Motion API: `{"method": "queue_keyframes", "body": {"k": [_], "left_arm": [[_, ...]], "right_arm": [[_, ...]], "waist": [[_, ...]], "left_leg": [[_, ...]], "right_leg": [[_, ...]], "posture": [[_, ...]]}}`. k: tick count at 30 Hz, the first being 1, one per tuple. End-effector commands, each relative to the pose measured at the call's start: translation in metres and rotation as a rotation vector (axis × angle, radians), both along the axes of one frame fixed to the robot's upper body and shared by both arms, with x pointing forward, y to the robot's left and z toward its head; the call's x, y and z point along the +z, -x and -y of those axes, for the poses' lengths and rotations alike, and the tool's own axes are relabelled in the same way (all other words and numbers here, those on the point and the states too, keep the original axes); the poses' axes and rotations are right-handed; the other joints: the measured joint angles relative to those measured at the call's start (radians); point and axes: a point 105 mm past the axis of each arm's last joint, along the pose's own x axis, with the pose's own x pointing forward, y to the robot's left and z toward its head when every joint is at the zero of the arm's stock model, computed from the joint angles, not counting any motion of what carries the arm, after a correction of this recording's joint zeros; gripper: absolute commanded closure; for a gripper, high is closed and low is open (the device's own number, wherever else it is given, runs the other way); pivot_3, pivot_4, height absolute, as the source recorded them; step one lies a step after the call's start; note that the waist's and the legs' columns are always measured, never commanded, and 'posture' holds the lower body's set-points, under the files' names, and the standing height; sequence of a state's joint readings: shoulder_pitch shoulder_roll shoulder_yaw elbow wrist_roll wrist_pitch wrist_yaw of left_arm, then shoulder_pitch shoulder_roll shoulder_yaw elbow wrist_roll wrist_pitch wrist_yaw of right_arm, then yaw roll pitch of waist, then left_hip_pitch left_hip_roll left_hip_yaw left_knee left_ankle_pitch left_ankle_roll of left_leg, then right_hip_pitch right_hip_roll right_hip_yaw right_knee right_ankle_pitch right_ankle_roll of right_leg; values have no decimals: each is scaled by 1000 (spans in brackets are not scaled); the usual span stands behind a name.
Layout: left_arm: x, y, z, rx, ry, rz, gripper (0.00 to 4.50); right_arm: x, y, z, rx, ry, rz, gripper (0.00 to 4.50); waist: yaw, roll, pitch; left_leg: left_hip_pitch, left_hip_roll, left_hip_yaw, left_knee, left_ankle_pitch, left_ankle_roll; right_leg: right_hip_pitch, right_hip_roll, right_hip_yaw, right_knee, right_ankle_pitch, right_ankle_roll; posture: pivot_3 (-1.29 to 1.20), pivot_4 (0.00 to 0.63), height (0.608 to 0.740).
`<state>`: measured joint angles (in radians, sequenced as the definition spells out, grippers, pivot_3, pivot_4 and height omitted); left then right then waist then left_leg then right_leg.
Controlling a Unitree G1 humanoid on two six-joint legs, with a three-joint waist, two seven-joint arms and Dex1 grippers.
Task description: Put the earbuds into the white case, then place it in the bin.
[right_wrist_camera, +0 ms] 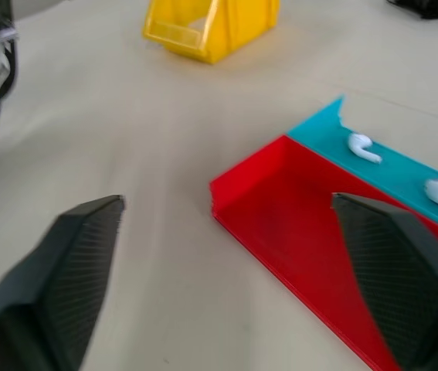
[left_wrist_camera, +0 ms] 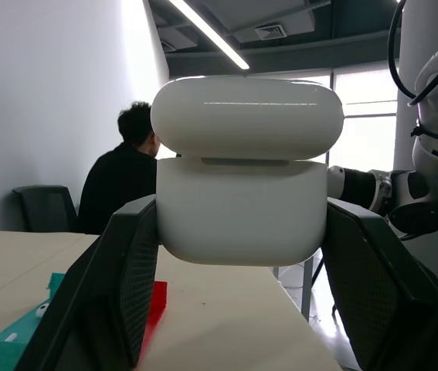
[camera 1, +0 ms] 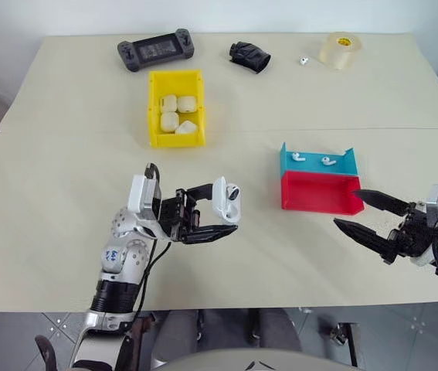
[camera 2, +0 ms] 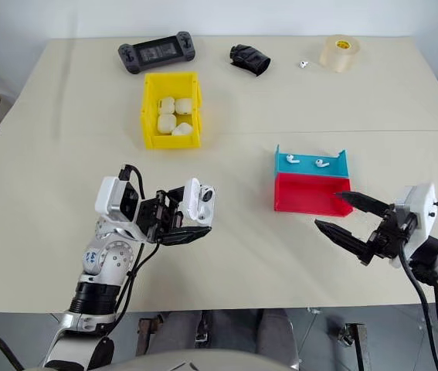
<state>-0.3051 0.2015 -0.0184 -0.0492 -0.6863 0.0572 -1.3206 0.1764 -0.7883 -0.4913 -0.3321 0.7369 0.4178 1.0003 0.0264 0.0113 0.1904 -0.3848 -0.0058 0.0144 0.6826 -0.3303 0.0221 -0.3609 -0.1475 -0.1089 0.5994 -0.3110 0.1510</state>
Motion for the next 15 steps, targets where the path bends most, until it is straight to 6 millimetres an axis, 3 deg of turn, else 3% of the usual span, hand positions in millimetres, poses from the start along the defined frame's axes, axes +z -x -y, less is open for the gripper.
{"method": "queue_keyframes", "body": {"k": [1, 5, 11, 15], "left_arm": [[10, 12, -1, -26, 21, 38, 1724], [10, 15, 0, -30, 15, 29, 1724], [9, 17, 2, -9, 16, 16, 1724], [8, 17, 3, -2, 18, 14, 1724]], "right_arm": [[10, -5, 9, -5, 72, 46, 34], [23, -20, 11, 9, 130, 65, 34], [52, -71, 6, 5, 292, -12, 34], [48, -105, 11, -2, 454, -87, 34]], "waist": [[0, 0, 0], [0, 0, 0], [-6, 2, 0], [-1, 2, 0]], "left_leg": [[0, 0, 0, 0, 0, 0], [0, 0, 0, 0, 0, 0], [0, 1, 2, 1, 0, 0], [-1, 0, 0, 0, 0, 0]], "right_leg": [[0, 0, 0, 0, 0, 0], [0, 0, 1, -1, 0, 0], [0, 0, 1, -2, 0, 0], [0, 0, 0, -3, 0, 0]], "posture": [[0, 150, 740], [0, 150, 740], [0, 150, 740], [0, 150, 740]]}}
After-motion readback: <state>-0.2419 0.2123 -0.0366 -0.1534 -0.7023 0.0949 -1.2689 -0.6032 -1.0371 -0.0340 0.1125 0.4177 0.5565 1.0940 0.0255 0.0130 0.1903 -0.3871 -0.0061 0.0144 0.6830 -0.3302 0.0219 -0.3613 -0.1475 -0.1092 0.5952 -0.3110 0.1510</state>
